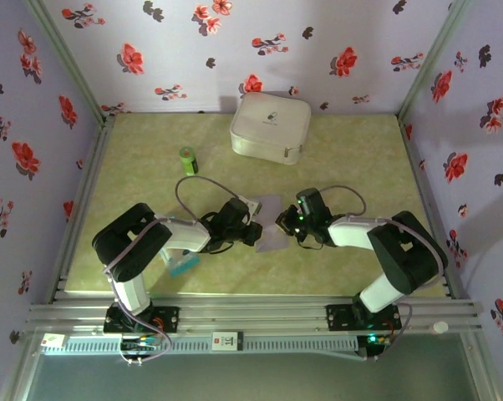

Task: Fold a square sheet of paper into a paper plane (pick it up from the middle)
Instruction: Fold the triangle a second time at the center of the table.

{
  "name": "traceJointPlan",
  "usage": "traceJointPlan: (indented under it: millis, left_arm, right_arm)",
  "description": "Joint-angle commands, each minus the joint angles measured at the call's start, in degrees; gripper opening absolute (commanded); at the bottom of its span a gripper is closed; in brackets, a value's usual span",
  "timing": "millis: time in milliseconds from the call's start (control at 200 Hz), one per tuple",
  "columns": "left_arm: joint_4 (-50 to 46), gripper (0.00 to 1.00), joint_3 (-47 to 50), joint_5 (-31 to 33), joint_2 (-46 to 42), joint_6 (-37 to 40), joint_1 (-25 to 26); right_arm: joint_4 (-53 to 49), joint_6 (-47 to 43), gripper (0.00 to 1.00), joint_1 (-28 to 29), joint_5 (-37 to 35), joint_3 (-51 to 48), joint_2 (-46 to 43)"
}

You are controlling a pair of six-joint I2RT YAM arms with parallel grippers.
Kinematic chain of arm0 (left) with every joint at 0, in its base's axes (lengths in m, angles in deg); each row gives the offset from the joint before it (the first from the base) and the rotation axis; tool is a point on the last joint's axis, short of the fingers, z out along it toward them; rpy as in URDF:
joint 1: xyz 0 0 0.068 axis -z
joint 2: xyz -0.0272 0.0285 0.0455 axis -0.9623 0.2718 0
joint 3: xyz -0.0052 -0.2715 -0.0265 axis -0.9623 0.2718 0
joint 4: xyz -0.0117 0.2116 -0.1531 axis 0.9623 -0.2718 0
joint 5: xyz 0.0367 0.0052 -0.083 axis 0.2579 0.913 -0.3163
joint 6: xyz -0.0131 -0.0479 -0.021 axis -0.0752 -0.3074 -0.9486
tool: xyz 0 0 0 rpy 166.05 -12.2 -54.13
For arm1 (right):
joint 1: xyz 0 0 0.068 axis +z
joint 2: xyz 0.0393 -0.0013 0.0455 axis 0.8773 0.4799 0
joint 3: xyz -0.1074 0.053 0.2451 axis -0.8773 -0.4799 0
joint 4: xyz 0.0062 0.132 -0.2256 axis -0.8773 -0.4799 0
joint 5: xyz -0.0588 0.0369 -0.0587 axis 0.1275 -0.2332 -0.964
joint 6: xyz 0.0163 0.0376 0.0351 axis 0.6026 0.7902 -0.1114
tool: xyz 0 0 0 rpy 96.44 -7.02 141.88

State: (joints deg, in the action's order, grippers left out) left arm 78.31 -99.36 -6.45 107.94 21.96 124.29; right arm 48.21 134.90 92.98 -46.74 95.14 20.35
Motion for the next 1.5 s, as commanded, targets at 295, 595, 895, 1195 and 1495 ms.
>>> traceJointPlan:
  millis: [295,595,895,1195,1495]
  left_arm:
    - [-3.2,0.07,-0.3,-0.6,1.3,0.9,-0.4]
    - [-4.1,0.07,-0.2,-0.9,1.1,1.7,-0.4]
    - [-3.9,0.08,-0.7,-1.1,1.5,1.1,-0.4]
    - [-4.2,0.08,-1.0,-1.2,1.4,1.1,-0.4]
    - [-4.4,0.08,-1.4,-1.2,1.3,1.1,-0.4]
  right_arm:
    - [-6.1,-3.6,0.0,1.3,0.5,3.6,4.8]
    - [5.4,1.5,0.0,-2.2,0.8,-3.4,4.8]
    - [-0.4,1.3,0.0,-4.0,-3.9,-2.0,2.2]
    - [-0.5,-0.3,0.03,-5.6,-4.7,-2.5,-2.3]
    - [-1.8,-4.0,0.03,-1.3,6.1,2.7,0.5]
